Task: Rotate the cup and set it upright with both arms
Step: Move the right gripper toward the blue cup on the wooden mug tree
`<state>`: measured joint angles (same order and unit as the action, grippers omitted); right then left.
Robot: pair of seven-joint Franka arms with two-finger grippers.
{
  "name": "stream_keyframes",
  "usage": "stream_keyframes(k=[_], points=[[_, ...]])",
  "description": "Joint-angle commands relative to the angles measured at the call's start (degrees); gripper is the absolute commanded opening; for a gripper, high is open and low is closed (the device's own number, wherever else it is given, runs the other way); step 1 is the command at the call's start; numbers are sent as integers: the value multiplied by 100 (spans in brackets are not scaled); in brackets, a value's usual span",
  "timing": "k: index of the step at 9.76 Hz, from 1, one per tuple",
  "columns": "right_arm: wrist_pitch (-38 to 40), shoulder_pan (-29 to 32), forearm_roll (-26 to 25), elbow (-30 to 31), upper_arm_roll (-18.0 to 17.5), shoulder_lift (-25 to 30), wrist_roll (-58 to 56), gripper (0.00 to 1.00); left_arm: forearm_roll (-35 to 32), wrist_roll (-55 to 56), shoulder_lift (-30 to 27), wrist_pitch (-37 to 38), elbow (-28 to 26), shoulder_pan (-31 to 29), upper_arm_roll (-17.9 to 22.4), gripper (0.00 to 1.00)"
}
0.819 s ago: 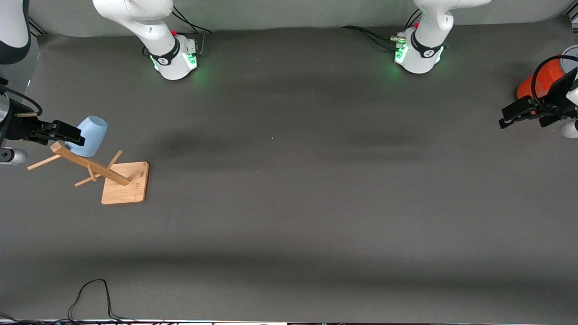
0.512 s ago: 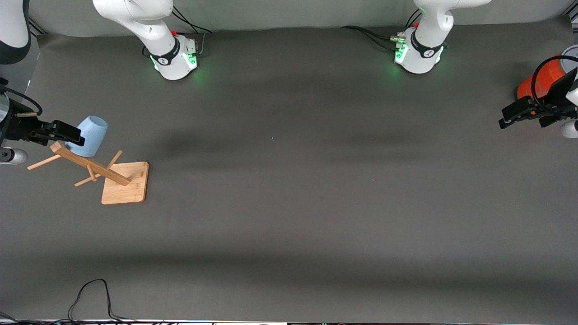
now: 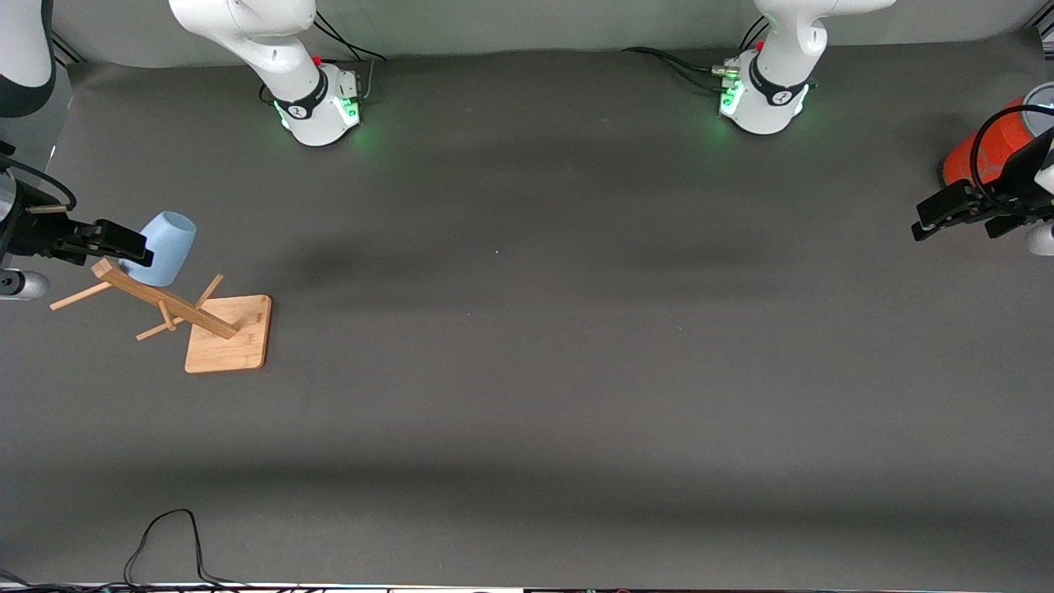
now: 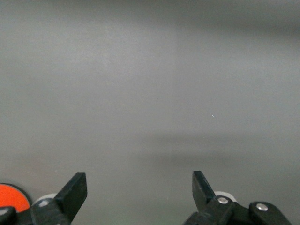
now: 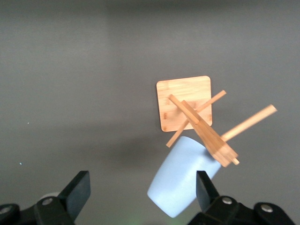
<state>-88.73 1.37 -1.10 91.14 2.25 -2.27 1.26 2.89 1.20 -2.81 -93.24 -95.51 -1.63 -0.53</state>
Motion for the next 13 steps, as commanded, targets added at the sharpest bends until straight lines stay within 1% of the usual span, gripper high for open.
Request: stream_keyframes(k=[1,2,4,6,8,9,10,11,12,13], points=[[-310,21,-83,919,371,821,-275,100,36,-59,0,-124,-20,31,-9,100],[-468,12,-83,1271,468,1120,-275,100,36,-59,0,-150,-29,31,-9,100],[-426,12,-57,1371,486,1211,-127,100,36,-67,35,-142,-29,-21,-9,100],[-391,4,-22,1362,478,1167,1019,100,36,-76,43,-159,-29,-22,-9,100],[-391,12,-13,1345,478,1150,2670,100,36,-76,70,-203,-38,-22,-9,100],[-382,12,-4,1353,486,1141,3122,100,36,-76,70,-203,-38,-22,-9,100],[-339,12,5,1353,486,1080,3170,100,54,-76,79,-255,-38,-31,-9,100],[-330,21,170,1371,495,966,3188,100,80,-76,79,-273,-29,-39,9,100],[-347,47,285,1388,556,852,3188,100,80,-76,61,-273,-29,-48,18,100],[-390,47,295,1441,618,772,3188,100,80,-76,61,-273,-29,-48,18,100]])
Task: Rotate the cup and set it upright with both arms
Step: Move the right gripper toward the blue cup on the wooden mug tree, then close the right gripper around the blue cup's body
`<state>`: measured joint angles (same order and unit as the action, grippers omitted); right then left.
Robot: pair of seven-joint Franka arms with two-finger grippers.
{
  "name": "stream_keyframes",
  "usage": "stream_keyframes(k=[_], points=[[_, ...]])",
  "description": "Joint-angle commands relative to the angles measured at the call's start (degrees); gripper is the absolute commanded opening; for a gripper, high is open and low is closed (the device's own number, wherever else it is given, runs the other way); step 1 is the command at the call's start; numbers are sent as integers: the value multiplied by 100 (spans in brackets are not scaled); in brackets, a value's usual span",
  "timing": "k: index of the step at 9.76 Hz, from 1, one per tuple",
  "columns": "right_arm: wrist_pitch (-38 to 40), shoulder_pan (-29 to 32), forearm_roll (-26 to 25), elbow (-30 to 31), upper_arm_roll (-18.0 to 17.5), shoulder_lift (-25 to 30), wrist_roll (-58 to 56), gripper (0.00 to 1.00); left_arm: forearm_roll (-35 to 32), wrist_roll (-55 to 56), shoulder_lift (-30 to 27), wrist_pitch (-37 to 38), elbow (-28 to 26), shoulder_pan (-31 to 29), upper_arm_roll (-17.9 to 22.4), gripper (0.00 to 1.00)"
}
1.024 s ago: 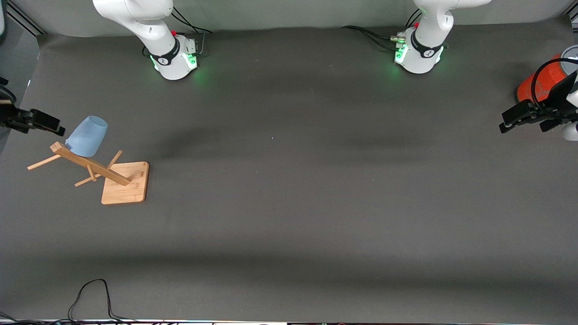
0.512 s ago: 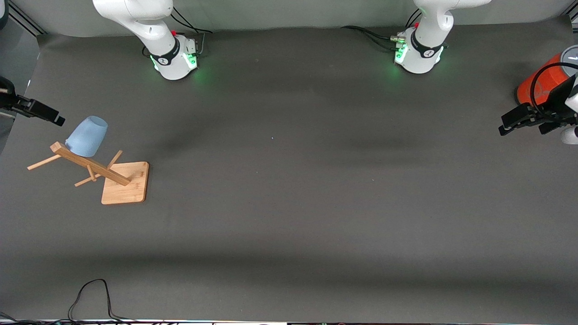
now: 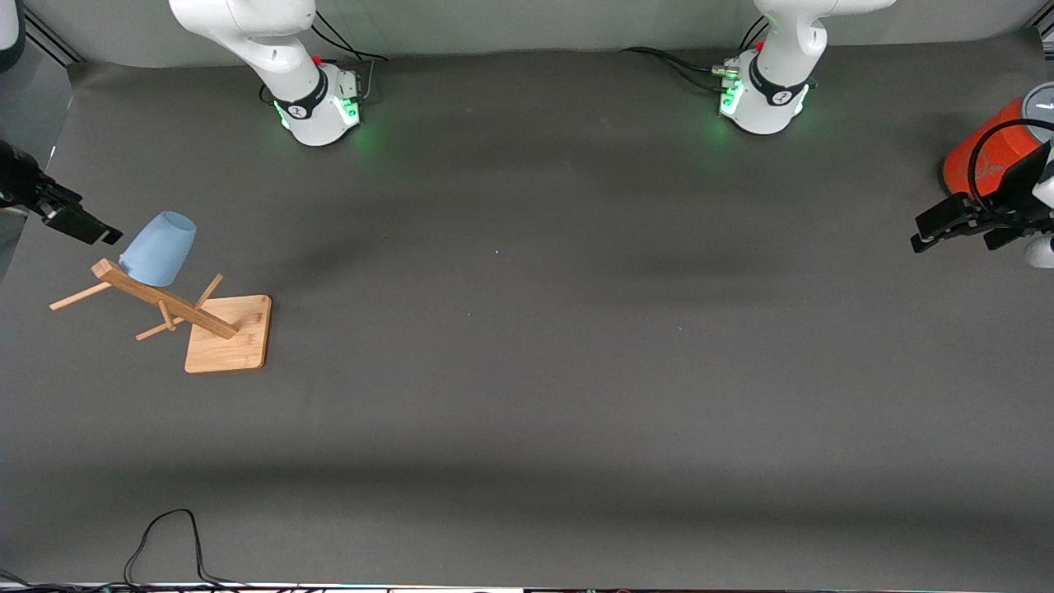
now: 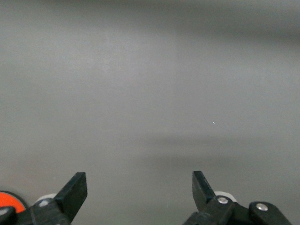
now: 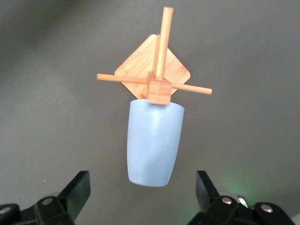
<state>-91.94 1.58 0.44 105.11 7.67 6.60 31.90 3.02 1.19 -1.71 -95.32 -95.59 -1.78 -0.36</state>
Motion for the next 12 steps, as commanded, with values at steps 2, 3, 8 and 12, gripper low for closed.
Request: stream_keyframes(k=[2,3,8,12], points=[[-550,27,149,570,85,-19,133,100,58,-84,-48,-48,-30,-33,1,100],[-701,27,167,746,85,-19,133,100,58,-84,-40,-57,-30,-24,1,100],[-1624,-8,299,1574,182,43,133,100,49,-84,-31,-83,-65,-16,1,100],[-1739,-8,299,1645,182,-19,124,89,49,-75,-40,-74,-65,28,-17,100]])
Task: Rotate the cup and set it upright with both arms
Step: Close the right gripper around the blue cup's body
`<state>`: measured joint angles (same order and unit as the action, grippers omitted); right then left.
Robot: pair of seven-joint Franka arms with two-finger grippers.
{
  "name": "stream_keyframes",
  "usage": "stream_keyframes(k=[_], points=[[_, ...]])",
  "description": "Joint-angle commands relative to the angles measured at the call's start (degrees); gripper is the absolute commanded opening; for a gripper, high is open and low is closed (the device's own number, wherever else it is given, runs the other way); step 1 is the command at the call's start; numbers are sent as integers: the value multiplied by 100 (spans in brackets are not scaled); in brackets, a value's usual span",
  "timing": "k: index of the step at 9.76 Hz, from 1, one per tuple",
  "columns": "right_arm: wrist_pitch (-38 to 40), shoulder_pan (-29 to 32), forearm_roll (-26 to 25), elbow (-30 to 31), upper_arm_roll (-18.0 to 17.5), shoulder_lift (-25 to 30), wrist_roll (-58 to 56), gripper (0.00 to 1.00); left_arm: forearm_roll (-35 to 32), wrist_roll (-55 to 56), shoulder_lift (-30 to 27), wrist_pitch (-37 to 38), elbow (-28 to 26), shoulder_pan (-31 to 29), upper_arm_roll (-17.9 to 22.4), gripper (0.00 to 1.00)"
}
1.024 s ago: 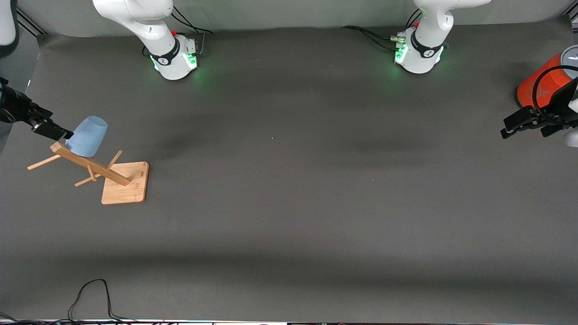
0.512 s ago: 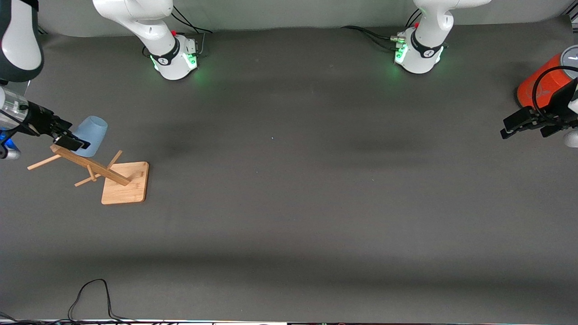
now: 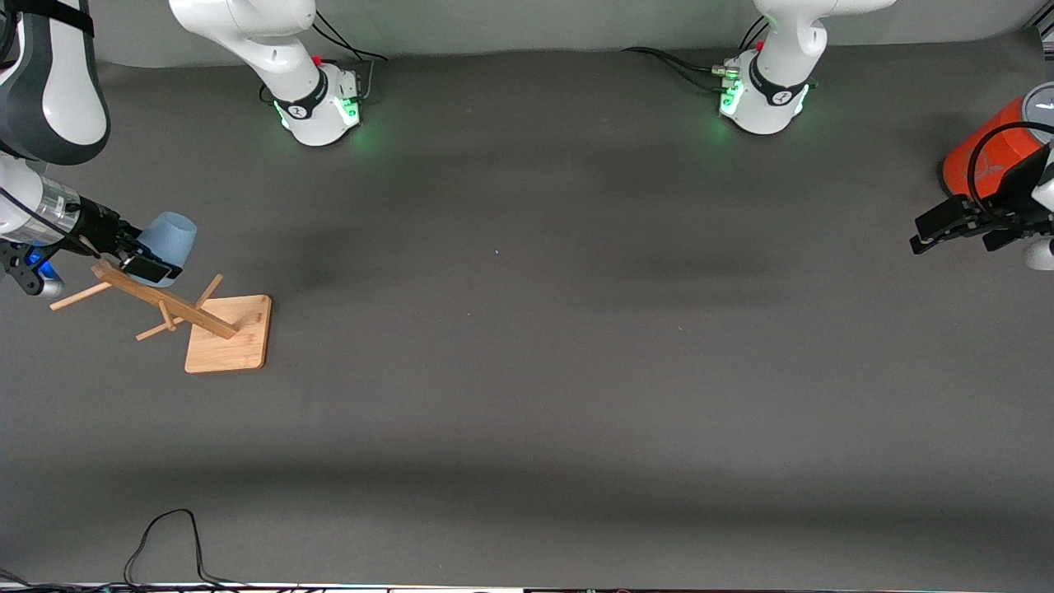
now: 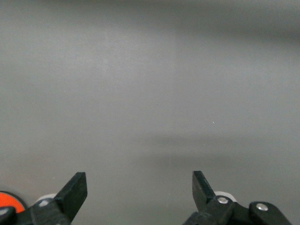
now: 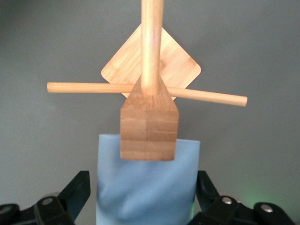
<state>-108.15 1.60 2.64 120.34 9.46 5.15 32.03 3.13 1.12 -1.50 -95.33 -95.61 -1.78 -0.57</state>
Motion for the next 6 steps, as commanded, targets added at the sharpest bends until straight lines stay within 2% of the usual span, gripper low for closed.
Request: stream_keyframes(k=[1,2,3,6], points=[[-119,-11,79,121,4,127,111,64,39,-68,-61,-65,-63,29,4,100],[-119,-11,79,121,4,127,102,57,39,-68,-70,-48,-63,29,4,100],[-110,-11,79,113,12,136,93,55,39,-59,-87,-39,-63,29,-5,100],[160,-28,79,86,-5,372,119,55,39,-50,-148,14,-63,29,-5,100]])
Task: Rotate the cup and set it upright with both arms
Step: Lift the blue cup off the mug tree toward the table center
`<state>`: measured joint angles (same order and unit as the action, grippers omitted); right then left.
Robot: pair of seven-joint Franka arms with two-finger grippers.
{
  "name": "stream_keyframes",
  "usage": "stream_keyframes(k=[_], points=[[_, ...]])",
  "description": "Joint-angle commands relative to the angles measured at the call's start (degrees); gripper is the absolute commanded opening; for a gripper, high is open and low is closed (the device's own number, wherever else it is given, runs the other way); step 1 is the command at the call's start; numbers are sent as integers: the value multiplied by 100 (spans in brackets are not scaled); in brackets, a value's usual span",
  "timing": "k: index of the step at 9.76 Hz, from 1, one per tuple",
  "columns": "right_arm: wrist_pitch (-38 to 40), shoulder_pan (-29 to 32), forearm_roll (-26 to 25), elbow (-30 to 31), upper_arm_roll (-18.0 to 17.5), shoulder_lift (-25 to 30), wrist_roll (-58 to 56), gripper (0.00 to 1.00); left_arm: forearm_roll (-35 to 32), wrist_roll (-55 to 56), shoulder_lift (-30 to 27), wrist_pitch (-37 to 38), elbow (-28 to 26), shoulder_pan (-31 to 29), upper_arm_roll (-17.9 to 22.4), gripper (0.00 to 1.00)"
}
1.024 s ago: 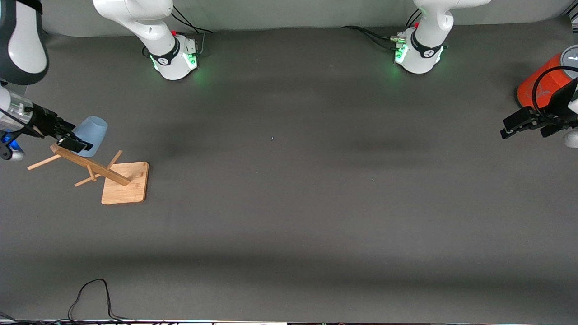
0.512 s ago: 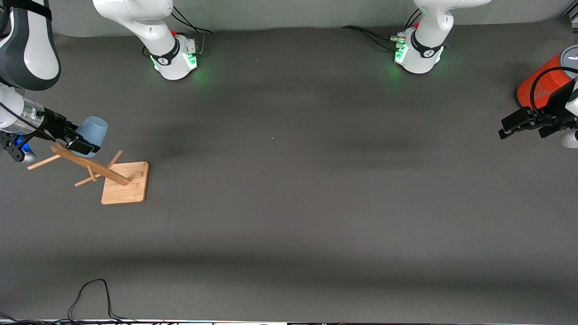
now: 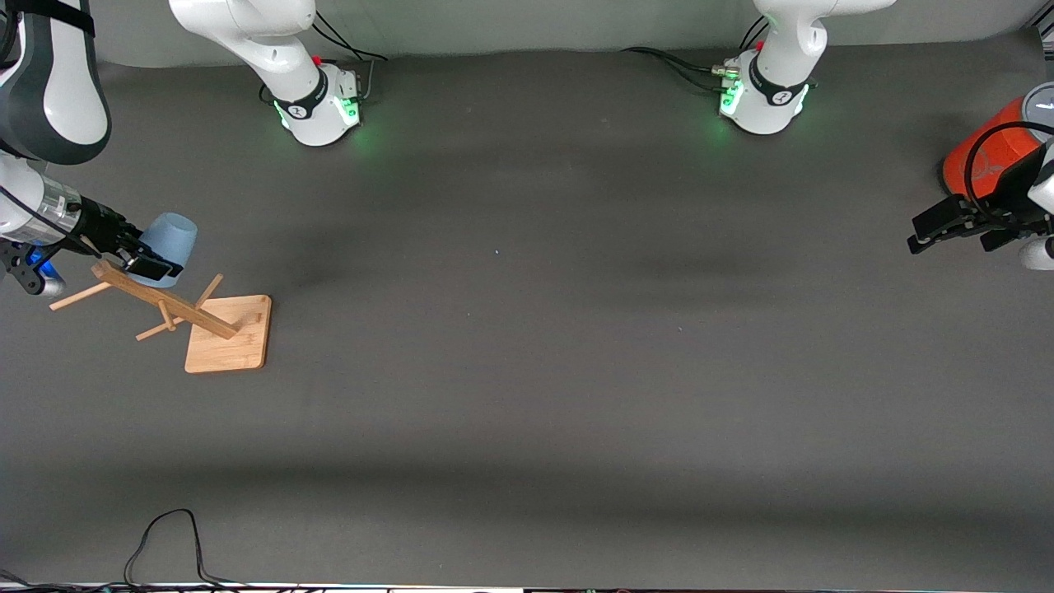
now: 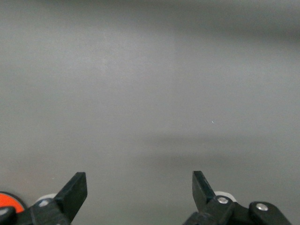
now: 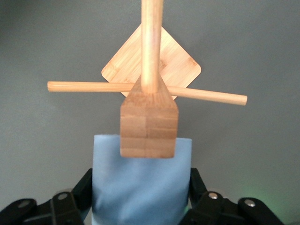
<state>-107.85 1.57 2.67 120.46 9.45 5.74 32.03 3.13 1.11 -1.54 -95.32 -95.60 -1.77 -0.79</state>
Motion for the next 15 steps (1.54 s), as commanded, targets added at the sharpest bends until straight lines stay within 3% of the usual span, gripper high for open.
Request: stream_keyframes(k=[1,5,9,11,15], points=[[298,-43,76,74,-39,479,197,55,29,3,-275,74,-72,36,9,100],[887,-796,76,57,-49,1103,1459,55,-322,21,-347,163,-107,19,-18,100],[1064,-2481,84,-206,-57,1237,4067,55,-279,20,-320,198,-108,1,-9,100],[1012,-3405,259,-871,-49,590,5649,55,-243,13,-320,172,-108,-16,17,100],[959,-4594,331,-2813,-57,-1598,8113,55,-155,21,-303,22,-134,-25,44,100]])
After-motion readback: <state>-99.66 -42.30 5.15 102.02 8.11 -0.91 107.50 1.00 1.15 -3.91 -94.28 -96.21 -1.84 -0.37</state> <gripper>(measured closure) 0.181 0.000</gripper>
